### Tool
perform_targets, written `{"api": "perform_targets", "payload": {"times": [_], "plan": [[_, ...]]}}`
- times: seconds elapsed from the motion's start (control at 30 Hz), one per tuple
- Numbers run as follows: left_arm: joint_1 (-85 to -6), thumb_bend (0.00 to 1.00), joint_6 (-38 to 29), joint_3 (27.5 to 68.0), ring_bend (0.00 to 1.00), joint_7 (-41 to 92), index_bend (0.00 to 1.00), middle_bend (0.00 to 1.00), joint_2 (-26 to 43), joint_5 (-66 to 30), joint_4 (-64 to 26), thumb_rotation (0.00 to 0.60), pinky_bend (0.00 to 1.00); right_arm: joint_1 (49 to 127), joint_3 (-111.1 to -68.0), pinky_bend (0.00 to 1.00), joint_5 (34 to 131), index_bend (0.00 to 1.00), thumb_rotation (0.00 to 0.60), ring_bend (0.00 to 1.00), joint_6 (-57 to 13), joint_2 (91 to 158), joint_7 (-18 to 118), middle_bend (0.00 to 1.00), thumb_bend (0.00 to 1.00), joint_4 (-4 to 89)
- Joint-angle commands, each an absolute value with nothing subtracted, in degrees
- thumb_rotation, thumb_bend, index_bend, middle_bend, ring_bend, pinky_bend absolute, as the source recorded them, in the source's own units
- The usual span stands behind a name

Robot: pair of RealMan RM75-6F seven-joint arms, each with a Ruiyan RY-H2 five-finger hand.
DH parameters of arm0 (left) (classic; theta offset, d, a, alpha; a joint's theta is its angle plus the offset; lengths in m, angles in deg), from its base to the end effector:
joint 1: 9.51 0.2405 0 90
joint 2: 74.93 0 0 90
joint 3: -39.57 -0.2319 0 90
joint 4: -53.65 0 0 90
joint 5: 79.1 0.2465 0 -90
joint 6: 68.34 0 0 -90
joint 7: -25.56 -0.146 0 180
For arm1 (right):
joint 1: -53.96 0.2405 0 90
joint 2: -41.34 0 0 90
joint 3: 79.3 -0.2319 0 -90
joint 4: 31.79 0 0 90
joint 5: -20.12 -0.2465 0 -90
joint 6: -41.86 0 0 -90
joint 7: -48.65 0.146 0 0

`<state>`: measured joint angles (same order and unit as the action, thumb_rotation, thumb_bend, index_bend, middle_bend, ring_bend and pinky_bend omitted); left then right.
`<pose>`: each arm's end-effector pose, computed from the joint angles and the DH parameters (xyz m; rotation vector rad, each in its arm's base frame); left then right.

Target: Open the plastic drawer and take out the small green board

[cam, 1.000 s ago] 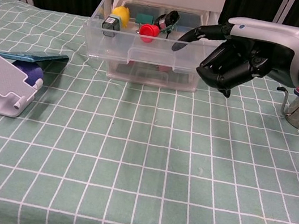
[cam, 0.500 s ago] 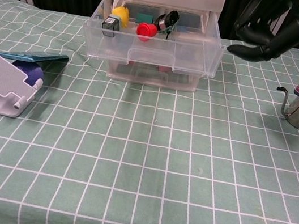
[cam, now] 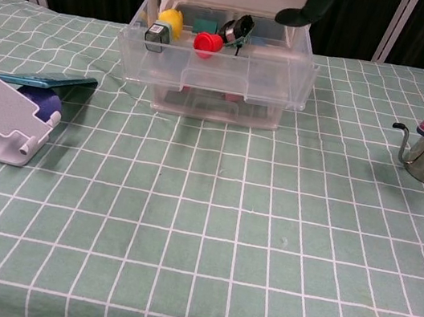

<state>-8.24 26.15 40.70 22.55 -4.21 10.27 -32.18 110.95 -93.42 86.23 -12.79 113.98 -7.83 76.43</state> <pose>-0.3162 0.1432 0.1048 -1.3138 -0.8070 -0.8955 0.0177 -0.3141 0.0129 2.0884 0.0136 0.8904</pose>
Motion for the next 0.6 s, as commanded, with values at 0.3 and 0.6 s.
{"api": "perform_targets", "payload": {"times": [0.3, 0.6], "plan": [[-7.8, 0.00, 26.3, 40.9, 0.14, 23.7, 0.25, 0.19, -3.5, 9.8, -31.1, 0.600, 0.21, 117.3, -88.6, 0.94, 87.8, 0.28, 0.600, 0.94, -13.5, 123.8, -16.4, 0.96, 0.19, 62.1], [-7.8, 0.00, 26.0, 41.1, 0.14, 24.2, 0.25, 0.19, -3.2, 9.6, -30.5, 0.600, 0.21, 117.0, -87.0, 0.94, 91.2, 0.33, 0.600, 0.95, -14.8, 127.8, -14.0, 0.96, 0.18, 54.8]]}}
